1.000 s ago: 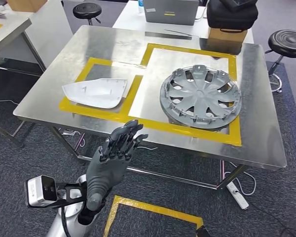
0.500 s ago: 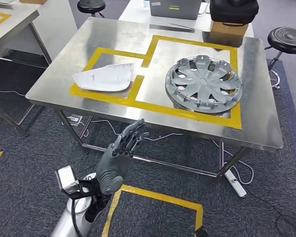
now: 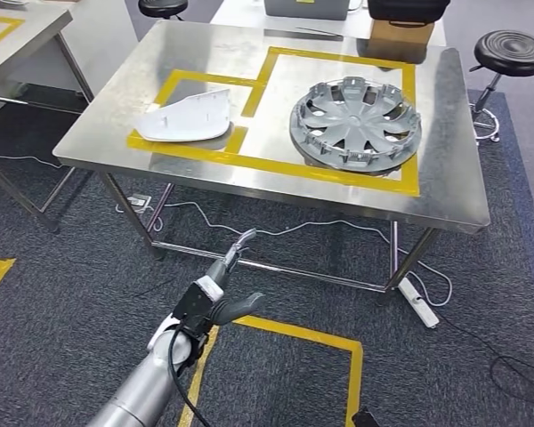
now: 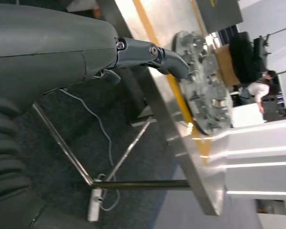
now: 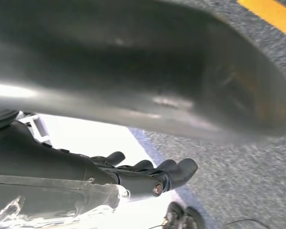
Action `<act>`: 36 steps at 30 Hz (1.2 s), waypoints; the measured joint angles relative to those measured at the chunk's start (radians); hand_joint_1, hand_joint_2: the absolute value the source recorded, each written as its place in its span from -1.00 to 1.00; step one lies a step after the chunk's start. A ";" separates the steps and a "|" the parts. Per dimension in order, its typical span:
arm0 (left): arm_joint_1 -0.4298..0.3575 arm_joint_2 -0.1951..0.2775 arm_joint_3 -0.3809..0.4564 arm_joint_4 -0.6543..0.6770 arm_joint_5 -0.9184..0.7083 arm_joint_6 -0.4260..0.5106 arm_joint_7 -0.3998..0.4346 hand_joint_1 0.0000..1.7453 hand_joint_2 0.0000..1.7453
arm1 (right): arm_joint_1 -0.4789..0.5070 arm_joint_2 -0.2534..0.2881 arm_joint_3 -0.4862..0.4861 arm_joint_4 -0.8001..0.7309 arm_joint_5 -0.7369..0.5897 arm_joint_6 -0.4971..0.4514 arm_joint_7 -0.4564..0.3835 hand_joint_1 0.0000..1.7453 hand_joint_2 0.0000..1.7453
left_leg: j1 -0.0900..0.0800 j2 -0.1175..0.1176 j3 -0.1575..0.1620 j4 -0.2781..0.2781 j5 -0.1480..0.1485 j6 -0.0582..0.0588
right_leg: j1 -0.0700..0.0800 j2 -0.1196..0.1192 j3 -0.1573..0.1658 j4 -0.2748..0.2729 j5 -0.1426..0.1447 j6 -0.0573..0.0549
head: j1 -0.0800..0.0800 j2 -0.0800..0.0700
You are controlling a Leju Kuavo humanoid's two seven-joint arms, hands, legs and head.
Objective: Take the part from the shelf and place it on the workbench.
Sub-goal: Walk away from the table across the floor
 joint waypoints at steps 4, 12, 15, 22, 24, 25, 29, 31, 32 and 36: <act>-0.050 0.002 0.013 0.170 -0.039 0.040 0.045 -1.00 1.00 | 0.004 0.000 0.010 0.000 0.000 -0.002 -0.001 -1.00 -1.00 | -0.005 0.002 0.020 -0.064 0.003 0.029 | -0.004 0.000 -0.017 -0.001 0.020 0.024 | 0.000 0.000; -0.054 0.013 0.049 0.441 -0.071 0.069 0.280 -1.00 1.00 | 0.007 0.000 0.029 0.000 0.000 -0.001 0.011 -1.00 -1.00 | -0.005 0.006 -0.074 -0.062 0.082 0.044 | -0.007 0.000 -0.027 0.245 -0.127 0.042 | 0.008 0.000; -0.034 0.018 0.071 0.496 -0.053 0.050 0.358 -1.00 1.00 | 0.003 0.000 0.036 0.000 0.000 -0.001 0.014 -1.00 -1.00 | -0.007 0.005 -0.095 -0.061 0.104 0.031 | -0.004 0.002 0.124 0.031 -0.106 0.030 | 0.008 0.000; 0.020 0.027 0.119 0.571 -0.031 0.016 0.487 -1.00 1.00 | 0.003 0.002 0.040 0.000 0.000 -0.005 0.011 -1.00 -1.00 | -0.002 0.004 -0.159 0.054 0.030 -0.011 | -0.003 0.000 0.126 -0.033 -0.084 -0.016 | 0.000 0.000; 0.030 0.029 0.130 0.584 -0.026 0.010 0.512 -1.00 1.00 | 0.003 0.002 0.040 0.000 -0.002 -0.006 0.009 -1.00 -1.00 | -0.001 0.004 -0.211 0.199 -0.043 -0.018 | -0.003 -0.002 0.111 -0.032 -0.074 -0.019 | -0.001 0.000; 0.036 0.031 0.135 0.589 -0.023 0.007 0.523 -1.00 1.00 | 0.004 0.002 0.039 0.000 -0.004 -0.007 0.009 -1.00 -1.00 | -0.001 0.004 -0.221 0.241 -0.055 -0.020 | -0.003 -0.003 0.103 -0.030 -0.071 -0.018 | -0.001 0.000; 0.050 0.035 0.159 0.604 -0.005 -0.005 0.564 -1.00 0.50 | 0.003 0.002 0.038 0.000 -0.009 -0.008 0.008 -1.00 -1.00 | 0.002 0.004 -0.091 0.061 0.032 -0.019 | -0.003 -0.002 0.082 -0.016 -0.064 -0.008 | -0.002 0.000; 0.056 0.035 0.175 0.610 0.012 -0.016 0.582 -1.00 -0.50 | 0.001 0.002 0.037 0.000 -0.012 -0.009 0.008 -1.00 -1.00 | 0.002 0.002 -0.035 -0.035 0.044 -0.010 | 0.001 -0.001 0.074 -0.008 -0.061 0.001 | -0.003 0.000; 0.062 0.035 0.183 0.612 0.021 -0.020 0.590 -1.00 -1.00 | 0.001 0.002 0.037 0.000 -0.014 -0.010 0.008 -1.00 -1.00 | 0.001 0.001 -0.031 -0.046 0.040 -0.003 | 0.003 -0.001 0.070 -0.006 -0.059 0.006 | -0.003 0.000; 0.091 0.033 0.218 0.621 0.044 -0.023 0.619 -1.00 -1.00 | 0.005 0.002 0.036 0.000 -0.019 -0.012 0.008 -1.00 -1.00 | 0.004 0.003 -0.042 -0.049 0.047 0.030 | 0.000 -0.001 0.042 0.050 -0.098 0.026 | 0.000 0.000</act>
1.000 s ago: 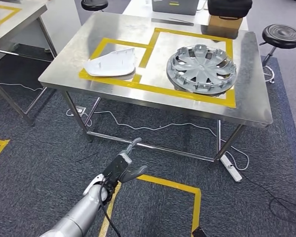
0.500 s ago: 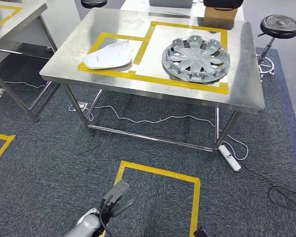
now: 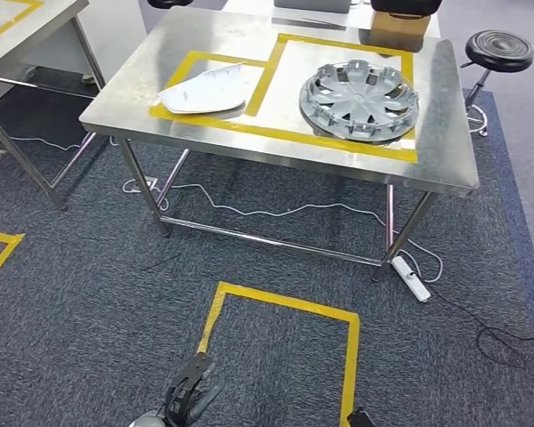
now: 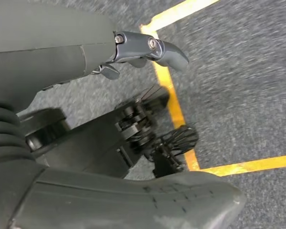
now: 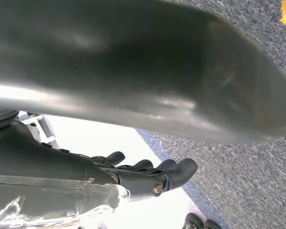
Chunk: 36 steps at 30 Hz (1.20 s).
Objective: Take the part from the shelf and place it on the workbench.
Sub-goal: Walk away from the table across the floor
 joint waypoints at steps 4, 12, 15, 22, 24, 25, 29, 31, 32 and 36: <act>0.019 0.001 0.021 0.009 -0.002 -0.006 0.073 -1.00 -1.00 | 0.002 0.000 -0.002 0.000 -0.010 -0.001 -0.015 -1.00 -1.00 | -0.003 0.001 -0.015 0.001 0.012 0.013 | 0.000 0.000 -0.098 0.247 -0.121 0.008 | 0.005 0.000; 0.057 0.016 0.022 0.027 -0.082 -0.042 0.558 -1.00 -1.00 | -0.006 0.001 -0.048 0.000 -0.085 0.018 0.001 -1.00 -1.00 | -0.009 -0.001 -0.027 0.009 0.028 -0.014 | 0.004 0.002 0.075 -0.047 -0.007 -0.020 | 0.004 0.000; 0.065 0.024 0.022 0.027 -0.087 -0.035 0.585 -1.00 -1.00 | -0.005 0.002 -0.074 0.000 -0.108 -0.010 -0.013 -1.00 -1.00 | -0.007 -0.001 -0.047 0.045 -0.003 -0.032 | 0.000 0.001 0.065 -0.049 0.006 -0.041 | 0.001 0.000; 0.072 0.036 0.022 0.027 -0.091 0.014 0.570 -1.00 -1.00 | -0.004 0.002 -0.106 0.000 -0.122 -0.029 -0.041 -1.00 -1.00 | -0.004 0.000 -0.100 0.218 -0.076 -0.044 | -0.003 0.000 0.039 -0.050 0.027 -0.043 | -0.004 0.000; 0.072 0.036 0.022 0.027 -0.093 0.051 0.536 -1.00 -1.00 | -0.005 0.002 -0.113 0.000 -0.131 -0.040 -0.063 -1.00 -1.00 | -0.003 -0.002 -0.019 0.074 -0.025 -0.039 | -0.001 0.001 0.036 -0.046 0.030 -0.036 | -0.004 0.000; 0.070 0.035 0.022 0.027 -0.090 0.059 0.519 -1.00 -1.00 | -0.005 0.002 -0.117 0.000 -0.133 -0.046 -0.073 -1.00 -1.00 | -0.004 -0.003 0.004 0.028 -0.015 -0.034 | 0.001 0.001 0.034 -0.045 0.031 -0.031 | -0.004 0.000; 0.073 0.030 0.024 0.027 -0.087 0.053 0.483 -1.00 -1.00 | -0.002 0.002 -0.124 0.000 -0.121 -0.052 -0.093 -1.00 -1.00 | -0.007 -0.004 0.008 0.005 -0.007 -0.005 | -0.001 0.001 0.024 -0.039 0.030 -0.012 | -0.001 0.000; 0.074 0.027 0.023 0.028 -0.111 0.044 0.482 -1.00 -1.00 | 0.000 0.003 -0.125 0.000 -0.112 -0.049 -0.095 -1.00 -1.00 | -0.004 -0.003 0.005 0.003 -0.001 0.008 | -0.002 0.001 -0.007 0.029 -0.017 -0.002 | 0.004 0.000; 0.073 0.026 0.019 0.028 -0.132 0.038 0.486 -1.00 -1.00 | 0.000 0.004 -0.126 0.000 -0.106 -0.048 -0.093 -1.00 -1.00 | -0.004 -0.002 0.002 0.004 0.001 0.012 | -0.003 0.001 -0.036 0.097 -0.055 0.002 | 0.007 0.000; 0.074 0.026 -0.028 0.030 -0.230 0.006 0.524 -1.00 -1.00 | 0.005 0.007 -0.126 0.000 -0.082 -0.055 -0.080 -1.00 -1.00 | -0.006 -0.001 -0.005 0.005 0.005 0.014 | -0.003 0.001 -0.087 0.239 -0.099 0.004 | 0.008 0.000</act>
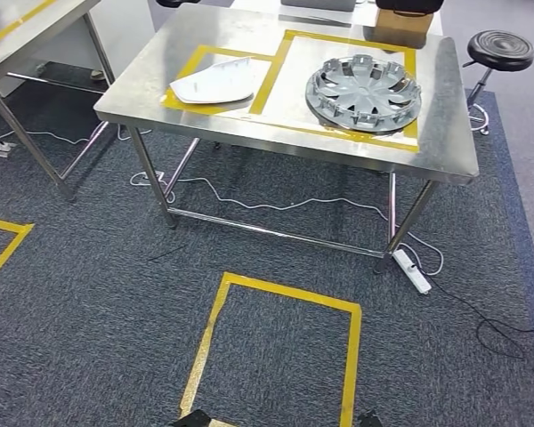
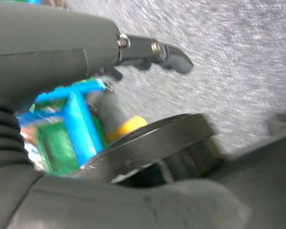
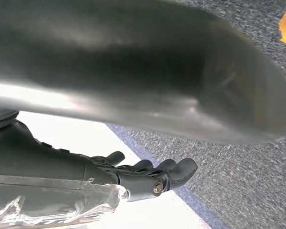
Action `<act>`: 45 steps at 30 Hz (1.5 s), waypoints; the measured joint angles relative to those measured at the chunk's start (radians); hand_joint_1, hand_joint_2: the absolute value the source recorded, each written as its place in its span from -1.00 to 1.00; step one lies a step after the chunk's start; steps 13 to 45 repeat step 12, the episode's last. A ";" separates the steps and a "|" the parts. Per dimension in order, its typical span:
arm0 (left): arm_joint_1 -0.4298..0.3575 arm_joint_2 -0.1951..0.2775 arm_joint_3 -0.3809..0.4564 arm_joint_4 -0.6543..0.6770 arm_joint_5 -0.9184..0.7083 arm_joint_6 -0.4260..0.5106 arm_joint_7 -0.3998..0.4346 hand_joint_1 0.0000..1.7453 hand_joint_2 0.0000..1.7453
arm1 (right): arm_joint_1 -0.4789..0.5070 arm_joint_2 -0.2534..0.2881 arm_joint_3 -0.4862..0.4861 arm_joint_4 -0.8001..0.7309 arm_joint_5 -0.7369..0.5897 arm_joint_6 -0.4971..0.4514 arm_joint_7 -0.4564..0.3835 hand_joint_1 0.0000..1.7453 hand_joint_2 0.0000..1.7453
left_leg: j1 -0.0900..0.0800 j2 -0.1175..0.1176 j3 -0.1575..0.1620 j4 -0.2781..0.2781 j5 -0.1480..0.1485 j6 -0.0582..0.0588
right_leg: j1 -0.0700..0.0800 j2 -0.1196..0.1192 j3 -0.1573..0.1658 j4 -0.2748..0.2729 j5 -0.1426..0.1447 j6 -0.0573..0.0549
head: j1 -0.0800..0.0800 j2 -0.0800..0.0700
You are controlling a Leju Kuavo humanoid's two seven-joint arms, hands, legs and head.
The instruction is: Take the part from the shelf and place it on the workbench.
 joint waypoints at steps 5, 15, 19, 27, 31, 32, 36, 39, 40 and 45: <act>-0.001 -0.001 -0.028 0.001 -0.009 -0.051 0.009 -1.00 -1.00 | -0.003 0.004 0.000 0.000 0.020 -0.019 0.022 -1.00 -1.00 | -0.006 -0.002 -0.005 0.005 0.004 -0.017 | 0.002 0.001 0.146 -0.274 0.102 -0.016 | -0.001 0.000; -0.001 0.002 -0.048 0.002 -0.024 -0.064 0.019 -1.00 -1.00 | -0.001 0.010 0.011 0.000 0.050 -0.099 0.076 -1.00 -1.00 | -0.001 -0.005 -0.084 0.160 -0.092 -0.052 | 0.000 -0.016 0.134 -0.279 0.113 -0.052 | -0.012 0.000; -0.001 0.002 -0.048 0.002 -0.024 -0.064 0.019 -1.00 -1.00 | -0.001 0.010 0.011 0.000 0.050 -0.099 0.076 -1.00 -1.00 | -0.001 -0.005 -0.084 0.160 -0.092 -0.052 | 0.000 -0.016 0.134 -0.279 0.113 -0.052 | -0.012 0.000; -0.001 0.002 -0.048 0.002 -0.024 -0.064 0.019 -1.00 -1.00 | -0.001 0.010 0.011 0.000 0.050 -0.099 0.076 -1.00 -1.00 | -0.001 -0.005 -0.084 0.160 -0.092 -0.052 | 0.000 -0.016 0.134 -0.279 0.113 -0.052 | -0.012 0.000; -0.001 0.002 -0.048 0.002 -0.024 -0.064 0.019 -1.00 -1.00 | -0.001 0.010 0.011 0.000 0.050 -0.099 0.076 -1.00 -1.00 | -0.001 -0.005 -0.084 0.160 -0.092 -0.052 | 0.000 -0.016 0.134 -0.279 0.113 -0.052 | -0.012 0.000; -0.001 0.002 -0.048 0.002 -0.024 -0.064 0.019 -1.00 -1.00 | -0.001 0.010 0.011 0.000 0.050 -0.099 0.076 -1.00 -1.00 | -0.001 -0.005 -0.084 0.160 -0.092 -0.052 | 0.000 -0.016 0.134 -0.279 0.113 -0.052 | -0.012 0.000; -0.001 0.002 -0.048 0.002 -0.024 -0.064 0.019 -1.00 -1.00 | -0.001 0.010 0.011 0.000 0.050 -0.099 0.076 -1.00 -1.00 | -0.001 -0.005 -0.084 0.160 -0.092 -0.052 | 0.000 -0.016 0.134 -0.279 0.113 -0.052 | -0.012 0.000; -0.001 0.002 -0.048 0.002 -0.024 -0.064 0.019 -1.00 -1.00 | -0.001 0.010 0.011 0.000 0.050 -0.099 0.076 -1.00 -1.00 | -0.001 -0.005 -0.084 0.160 -0.092 -0.052 | 0.000 -0.016 0.134 -0.279 0.113 -0.052 | -0.012 0.000; -0.001 0.002 -0.048 0.002 -0.024 -0.064 0.019 -1.00 -1.00 | -0.001 0.010 0.011 0.000 0.050 -0.099 0.076 -1.00 -1.00 | -0.001 -0.005 -0.084 0.160 -0.092 -0.052 | 0.000 -0.016 0.134 -0.279 0.113 -0.052 | -0.012 0.000; -0.001 0.002 -0.048 0.002 -0.024 -0.064 0.019 -1.00 -1.00 | -0.001 0.010 0.011 0.000 0.050 -0.099 0.076 -1.00 -1.00 | -0.001 -0.005 -0.084 0.160 -0.092 -0.052 | 0.000 -0.016 0.134 -0.279 0.113 -0.052 | -0.012 0.000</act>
